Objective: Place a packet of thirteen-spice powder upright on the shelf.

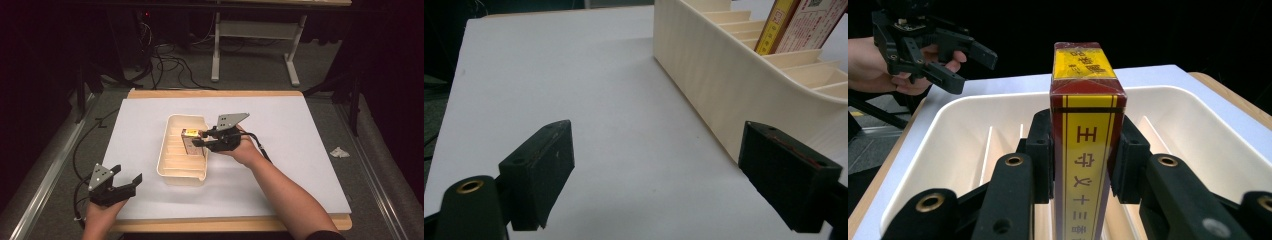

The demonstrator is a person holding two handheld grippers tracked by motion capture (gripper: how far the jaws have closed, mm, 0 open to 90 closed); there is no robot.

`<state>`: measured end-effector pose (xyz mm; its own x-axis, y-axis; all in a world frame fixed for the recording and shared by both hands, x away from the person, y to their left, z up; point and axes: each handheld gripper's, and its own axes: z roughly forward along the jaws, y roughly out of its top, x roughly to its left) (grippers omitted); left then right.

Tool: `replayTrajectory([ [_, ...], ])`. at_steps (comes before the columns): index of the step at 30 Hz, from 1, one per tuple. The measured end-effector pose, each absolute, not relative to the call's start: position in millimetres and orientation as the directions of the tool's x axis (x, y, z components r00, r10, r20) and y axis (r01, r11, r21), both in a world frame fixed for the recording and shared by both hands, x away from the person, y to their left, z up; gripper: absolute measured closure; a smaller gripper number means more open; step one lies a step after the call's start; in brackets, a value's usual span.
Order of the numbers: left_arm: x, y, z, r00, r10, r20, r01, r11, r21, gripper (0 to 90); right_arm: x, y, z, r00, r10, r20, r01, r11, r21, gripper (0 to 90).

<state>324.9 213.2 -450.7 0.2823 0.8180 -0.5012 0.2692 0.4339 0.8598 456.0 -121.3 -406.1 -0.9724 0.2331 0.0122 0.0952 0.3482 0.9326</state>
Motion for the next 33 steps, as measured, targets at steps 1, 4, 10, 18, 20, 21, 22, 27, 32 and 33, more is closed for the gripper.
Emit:
replayTrajectory([
  [1,325,213,-451,0.283,0.818,-0.5,0.27,0.432,0.86,15.1,457,-121,-407,-0.972,0.233,0.009,0.093,0.351,0.932,68.6],
  [4,325,212,-451,0.284,0.817,-0.501,0.273,0.433,0.859,15.1,457,-120,-409,-0.972,0.234,0.014,0.098,0.352,0.931,68.5],
  [10,325,213,-451,0.283,0.817,-0.502,0.273,0.433,0.859,15.1,459,-119,-413,-0.972,0.233,0.019,0.103,0.355,0.929,68.4],
  [18,325,212,-451,0.283,0.816,-0.503,0.274,0.434,0.858,15.1,459,-117,-419,-0.97,0.242,0.027,0.114,0.354,0.928,68.1],
  [20,325,213,-451,0.283,0.817,-0.502,0.273,0.434,0.859,15.1,459,-118,-420,-0.969,0.245,0.027,0.116,0.356,0.927,67.8],
  [21,325,213,-451,0.282,0.817,-0.503,0.273,0.434,0.859,15.1,459,-117,-421,-0.969,0.246,0.031,0.119,0.352,0.928,67.6],
  [22,325,213,-451,0.282,0.817,-0.503,0.273,0.434,0.858,15.1,459,-117,-421,-0.968,0.248,0.031,0.119,0.351,0.929,67.4],
  [27,325,213,-451,0.281,0.817,-0.504,0.273,0.435,0.858,15.1,458,-116,-423,-0.967,0.254,0.029,0.124,0.367,0.922,66.8],
  [32,325,213,-451,0.277,0.815,-0.51,0.273,0.442,0.855,15.1,456,-113,-425,-0.967,0.253,0.017,0.118,0.39,0.913,66.3],
  [33,325,213,-451,0.277,0.815,-0.509,0.272,0.442,0.855,15.1,456,-113,-425,-0.968,0.252,0.013,0.115,0.392,0.913,66.2],
])
